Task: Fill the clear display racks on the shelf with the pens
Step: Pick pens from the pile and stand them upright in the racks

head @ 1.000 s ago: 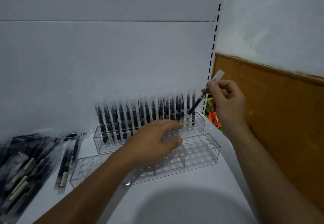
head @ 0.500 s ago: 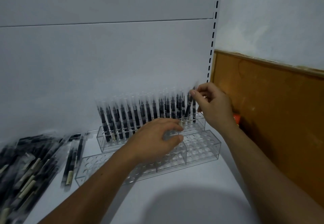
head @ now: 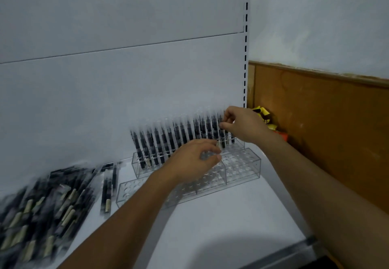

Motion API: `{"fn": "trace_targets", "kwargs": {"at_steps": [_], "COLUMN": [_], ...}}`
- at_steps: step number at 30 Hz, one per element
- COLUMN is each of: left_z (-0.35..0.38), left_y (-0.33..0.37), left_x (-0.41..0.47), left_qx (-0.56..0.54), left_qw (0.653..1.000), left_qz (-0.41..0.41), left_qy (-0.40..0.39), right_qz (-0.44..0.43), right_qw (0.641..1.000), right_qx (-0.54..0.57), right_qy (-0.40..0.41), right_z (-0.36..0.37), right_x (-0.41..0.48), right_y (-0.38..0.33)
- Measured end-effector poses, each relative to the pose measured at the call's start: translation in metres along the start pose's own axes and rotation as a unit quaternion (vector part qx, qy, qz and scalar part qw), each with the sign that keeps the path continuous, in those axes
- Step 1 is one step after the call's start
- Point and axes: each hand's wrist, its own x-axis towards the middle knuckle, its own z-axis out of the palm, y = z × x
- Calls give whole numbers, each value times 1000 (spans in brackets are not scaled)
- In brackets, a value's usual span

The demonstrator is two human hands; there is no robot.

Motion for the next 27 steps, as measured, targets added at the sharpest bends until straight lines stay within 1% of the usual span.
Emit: {"fn": "trace_targets", "kwargs": {"at_steps": [6,8,10,12,15,17,21,24,27], "left_z": [-2,-7,-15,-28,-53,-67,-85,-85,-79], "left_y": [2,4,6,4,-13,-33,-87,-111,-122], "left_x": [0,0,-4,-14,-45,-73,-147,-191,-215], "left_qx": [14,26,38,27,9,15,40,82,114], "left_qw": [1000,999,999,999,990,983,955,933,921], "left_qz": [7,7,1,-21,-62,-94,-171,-211,-237], "left_qy": [-4,-19,-10,42,125,155,241,279,286], "right_qz": [32,40,39,21,-24,-55,-147,-196,-229], "right_qw": [998,994,989,985,985,984,965,950,931], "right_qx": [-26,-61,-112,-149,-137,-105,-84,-93,-147], "right_qy": [-48,-77,-91,-89,-104,-130,-200,-223,-245], "right_z": [-9,-14,-17,-20,-13,-4,34,68,107], "right_x": [-7,-9,-12,-14,-18,-24,-32,-37,-40], "right_y": [-7,-10,-14,-23,-51,-76,-146,-192,-230]}}
